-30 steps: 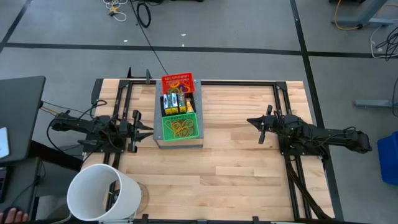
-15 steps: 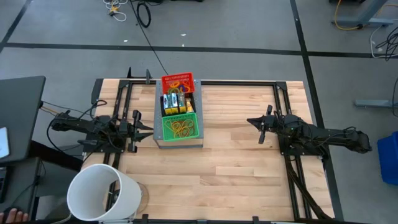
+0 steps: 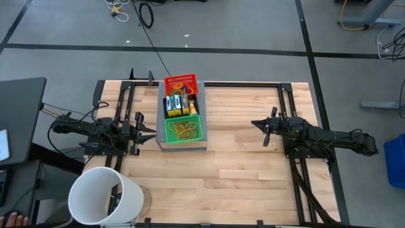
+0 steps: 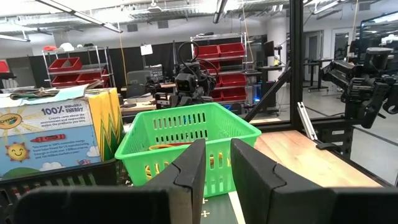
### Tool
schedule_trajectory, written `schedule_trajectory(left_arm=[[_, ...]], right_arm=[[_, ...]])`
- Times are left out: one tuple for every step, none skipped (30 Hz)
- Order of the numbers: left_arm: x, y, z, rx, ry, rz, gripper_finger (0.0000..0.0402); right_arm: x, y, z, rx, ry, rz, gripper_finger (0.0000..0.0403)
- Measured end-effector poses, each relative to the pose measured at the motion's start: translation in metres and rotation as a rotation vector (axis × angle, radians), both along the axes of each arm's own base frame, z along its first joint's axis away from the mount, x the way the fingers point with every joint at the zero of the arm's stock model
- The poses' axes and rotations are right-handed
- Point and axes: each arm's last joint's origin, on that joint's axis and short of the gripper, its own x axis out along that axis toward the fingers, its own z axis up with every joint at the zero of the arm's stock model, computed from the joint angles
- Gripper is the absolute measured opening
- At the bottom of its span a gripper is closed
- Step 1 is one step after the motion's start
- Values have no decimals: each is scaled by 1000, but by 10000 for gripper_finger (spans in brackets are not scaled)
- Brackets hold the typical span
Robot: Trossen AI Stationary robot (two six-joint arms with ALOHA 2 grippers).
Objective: Pick & Place Office Desk Supplies
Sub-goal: Return to Home Position
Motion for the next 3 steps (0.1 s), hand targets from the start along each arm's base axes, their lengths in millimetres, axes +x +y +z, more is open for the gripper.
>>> schedule_trajectory(left_arm=[[0,0,0,0,0,0,84],[0,0,0,0,0,0,84],[0,0,0,0,0,0,84]], right_arm=[[0,0,0,0,0,0,5],[0,0,0,0,0,0,5],[0,0,0,0,0,0,5]])
